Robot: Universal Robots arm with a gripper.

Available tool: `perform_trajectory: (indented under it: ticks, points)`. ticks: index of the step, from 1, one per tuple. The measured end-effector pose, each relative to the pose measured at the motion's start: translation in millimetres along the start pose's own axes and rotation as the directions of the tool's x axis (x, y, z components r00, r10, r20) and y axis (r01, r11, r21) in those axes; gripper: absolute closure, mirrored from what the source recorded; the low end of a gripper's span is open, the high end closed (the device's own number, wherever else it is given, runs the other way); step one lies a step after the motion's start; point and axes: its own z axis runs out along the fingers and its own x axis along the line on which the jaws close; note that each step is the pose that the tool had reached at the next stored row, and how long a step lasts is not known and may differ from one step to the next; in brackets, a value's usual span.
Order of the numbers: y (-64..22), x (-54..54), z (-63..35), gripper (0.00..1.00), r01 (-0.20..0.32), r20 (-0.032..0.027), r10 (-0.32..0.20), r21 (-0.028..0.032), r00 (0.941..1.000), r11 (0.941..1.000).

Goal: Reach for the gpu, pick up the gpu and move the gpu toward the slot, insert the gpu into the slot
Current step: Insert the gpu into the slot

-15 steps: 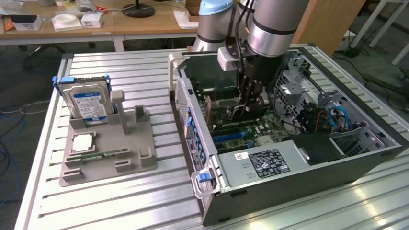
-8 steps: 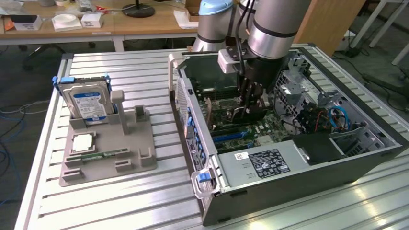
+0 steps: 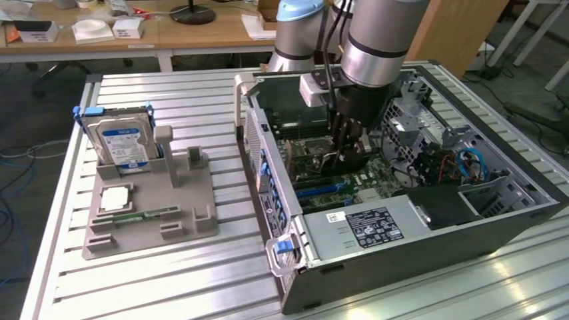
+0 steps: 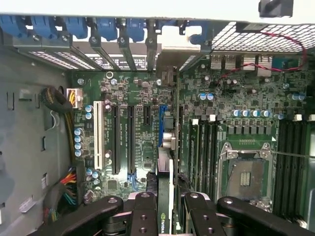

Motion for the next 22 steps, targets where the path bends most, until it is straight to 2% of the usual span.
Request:
perform_trajectory:
  ticks: [10, 22]
  points:
    - [7.4, 0.5, 7.7, 0.74, 0.000, -0.0148, 0.000, 0.0002, 0.9999, 1.0000]
    - [8.1, 1.1, 15.8, 0.74, 0.000, -0.0160, 0.000, 0.0002, 0.9999, 1.0000]
